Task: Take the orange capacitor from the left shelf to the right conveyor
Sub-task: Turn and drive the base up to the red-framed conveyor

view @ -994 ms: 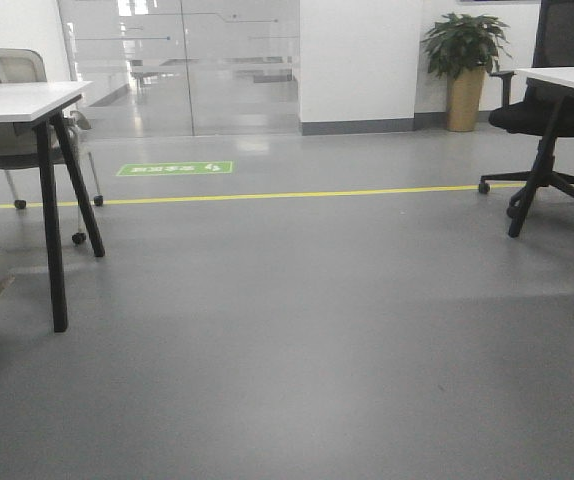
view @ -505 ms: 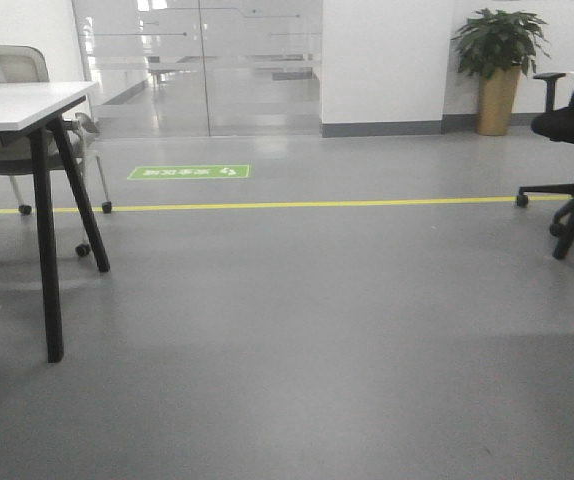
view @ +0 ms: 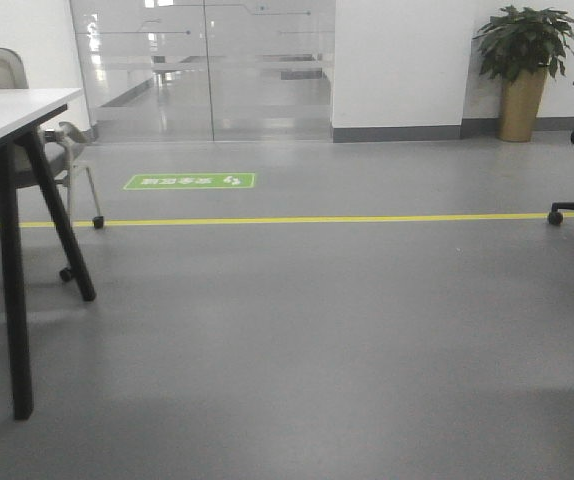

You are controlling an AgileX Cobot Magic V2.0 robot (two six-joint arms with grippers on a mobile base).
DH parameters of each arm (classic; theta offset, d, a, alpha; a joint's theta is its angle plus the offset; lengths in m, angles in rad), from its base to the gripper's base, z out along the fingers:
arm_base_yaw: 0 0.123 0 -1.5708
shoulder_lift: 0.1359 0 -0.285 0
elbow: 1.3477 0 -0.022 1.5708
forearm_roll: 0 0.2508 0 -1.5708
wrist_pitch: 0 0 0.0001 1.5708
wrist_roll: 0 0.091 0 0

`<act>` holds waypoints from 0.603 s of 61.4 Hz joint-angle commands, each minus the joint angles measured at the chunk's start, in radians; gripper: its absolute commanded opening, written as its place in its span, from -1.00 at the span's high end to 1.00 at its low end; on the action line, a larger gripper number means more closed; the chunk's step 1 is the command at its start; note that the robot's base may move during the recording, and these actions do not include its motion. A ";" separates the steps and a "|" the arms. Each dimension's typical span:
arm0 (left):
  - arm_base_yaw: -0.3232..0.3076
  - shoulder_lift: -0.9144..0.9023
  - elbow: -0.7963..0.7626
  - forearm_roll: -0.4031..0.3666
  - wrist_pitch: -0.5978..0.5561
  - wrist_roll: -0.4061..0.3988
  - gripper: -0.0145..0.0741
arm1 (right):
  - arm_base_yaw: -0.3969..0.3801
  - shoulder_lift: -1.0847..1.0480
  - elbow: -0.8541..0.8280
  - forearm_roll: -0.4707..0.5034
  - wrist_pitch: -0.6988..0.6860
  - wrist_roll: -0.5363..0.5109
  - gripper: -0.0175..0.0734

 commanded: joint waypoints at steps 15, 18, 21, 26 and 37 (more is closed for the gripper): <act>-0.005 -0.011 -0.006 -0.002 -0.087 -0.001 0.96 | -0.002 0.017 -0.035 -0.015 -0.089 -0.002 0.45; -0.005 -0.011 -0.006 -0.002 -0.087 -0.001 0.96 | -0.002 0.017 -0.035 -0.015 -0.089 -0.002 0.45; -0.005 -0.011 -0.006 -0.002 -0.087 -0.001 0.96 | -0.002 0.017 -0.035 -0.015 -0.089 -0.002 0.45; -0.005 -0.011 -0.006 -0.002 -0.087 -0.001 0.96 | -0.002 0.017 -0.035 -0.015 -0.089 -0.002 0.45; -0.005 -0.011 -0.006 -0.002 -0.087 -0.001 0.96 | -0.002 0.017 -0.035 -0.015 -0.089 -0.002 0.45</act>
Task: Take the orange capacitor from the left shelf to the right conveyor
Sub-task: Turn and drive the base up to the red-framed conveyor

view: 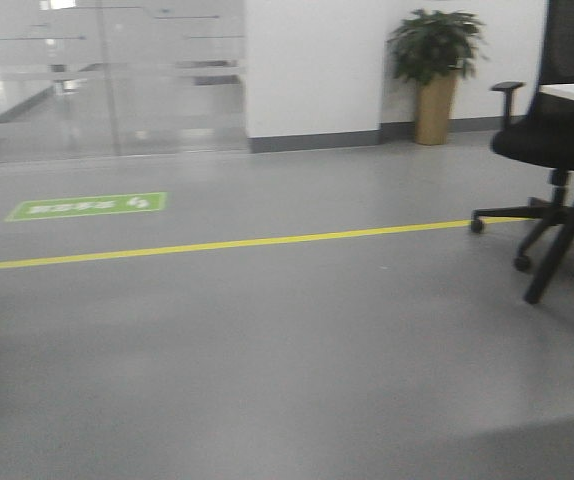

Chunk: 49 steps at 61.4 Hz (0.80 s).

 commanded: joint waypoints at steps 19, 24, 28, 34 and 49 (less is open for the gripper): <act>-0.005 -0.011 -0.006 -0.002 -0.087 -0.001 0.96 | -0.002 0.015 -0.035 -0.015 -0.093 -0.002 0.45; -0.005 -0.011 -0.006 -0.002 -0.087 -0.001 0.96 | -0.002 0.015 -0.035 -0.015 -0.093 -0.002 0.45; -0.005 -0.011 -0.006 -0.002 -0.087 -0.001 0.96 | -0.002 0.015 -0.035 -0.015 -0.093 -0.002 0.45; -0.005 -0.011 -0.006 -0.002 -0.087 -0.001 0.96 | -0.002 0.015 -0.035 -0.015 -0.093 -0.002 0.45; -0.005 -0.011 -0.006 -0.002 -0.087 -0.001 0.96 | -0.002 0.015 -0.035 -0.015 -0.093 -0.002 0.45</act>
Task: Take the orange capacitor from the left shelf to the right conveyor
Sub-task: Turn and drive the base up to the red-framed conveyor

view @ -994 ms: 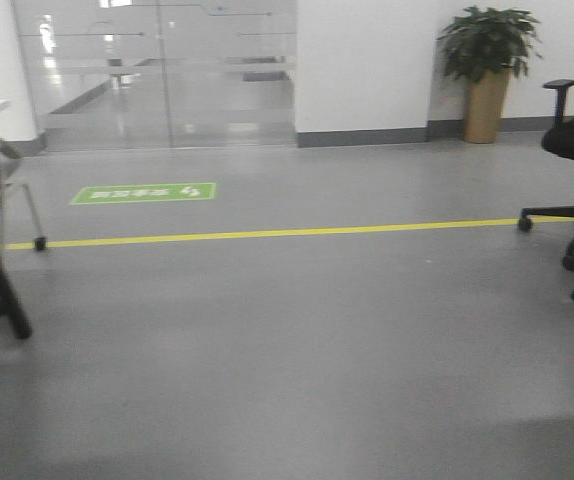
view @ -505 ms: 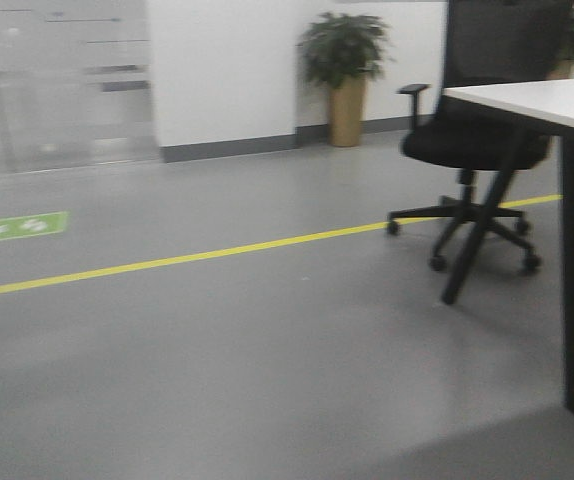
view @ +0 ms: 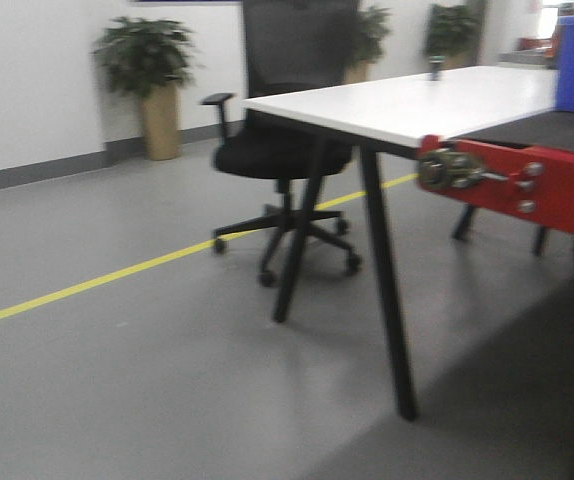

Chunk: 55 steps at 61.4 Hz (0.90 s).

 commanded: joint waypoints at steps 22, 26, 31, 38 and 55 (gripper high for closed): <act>-0.005 -0.011 -0.006 -0.002 -0.087 -0.001 0.96 | -0.002 0.015 -0.035 -0.015 -0.095 -0.003 0.45; -0.005 -0.011 -0.006 -0.002 -0.087 -0.001 0.96 | -0.002 0.015 -0.035 -0.015 -0.095 -0.003 0.45; -0.005 -0.011 -0.006 -0.002 -0.087 -0.001 0.96 | -0.002 0.015 -0.035 -0.015 -0.095 -0.003 0.45; -0.005 -0.011 -0.006 -0.002 -0.087 -0.001 0.96 | -0.002 0.015 -0.035 -0.015 -0.095 -0.003 0.45; -0.005 -0.011 -0.006 -0.002 -0.087 -0.001 0.96 | -0.002 0.015 -0.035 -0.015 -0.095 -0.003 0.45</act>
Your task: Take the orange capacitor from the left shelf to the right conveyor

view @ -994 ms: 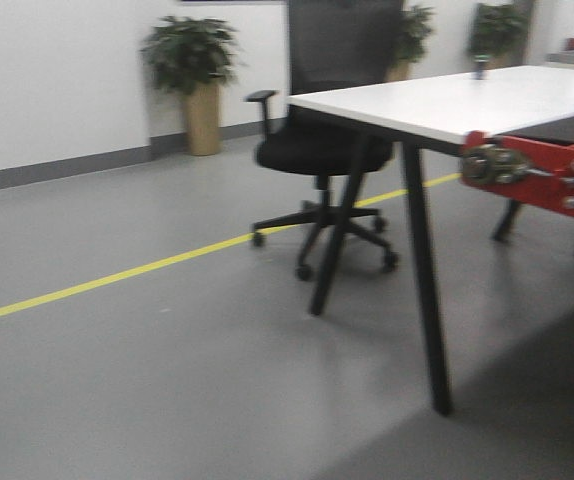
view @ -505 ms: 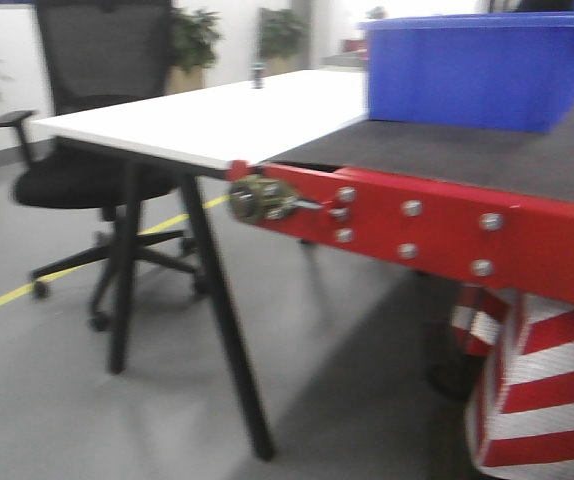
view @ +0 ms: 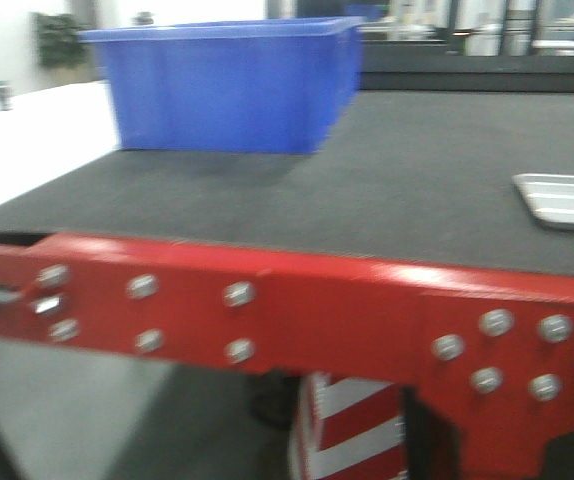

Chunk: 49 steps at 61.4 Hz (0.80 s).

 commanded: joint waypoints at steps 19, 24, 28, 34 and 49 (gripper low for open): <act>-0.005 -0.011 -0.006 -0.002 -0.087 -0.001 0.96 | -0.002 0.015 -0.035 -0.015 -0.097 -0.003 0.45; -0.005 -0.011 -0.006 -0.002 -0.087 -0.001 0.96 | -0.002 0.015 -0.035 -0.015 -0.097 -0.003 0.45; -0.005 -0.011 -0.006 -0.002 -0.087 -0.001 0.96 | -0.002 0.015 -0.035 -0.015 -0.097 -0.003 0.45; -0.005 -0.011 -0.006 -0.002 -0.087 -0.001 0.96 | -0.002 0.015 -0.035 -0.015 -0.097 -0.003 0.45; -0.005 -0.011 -0.006 -0.002 -0.087 -0.001 0.96 | -0.002 0.015 -0.035 -0.015 -0.097 -0.003 0.45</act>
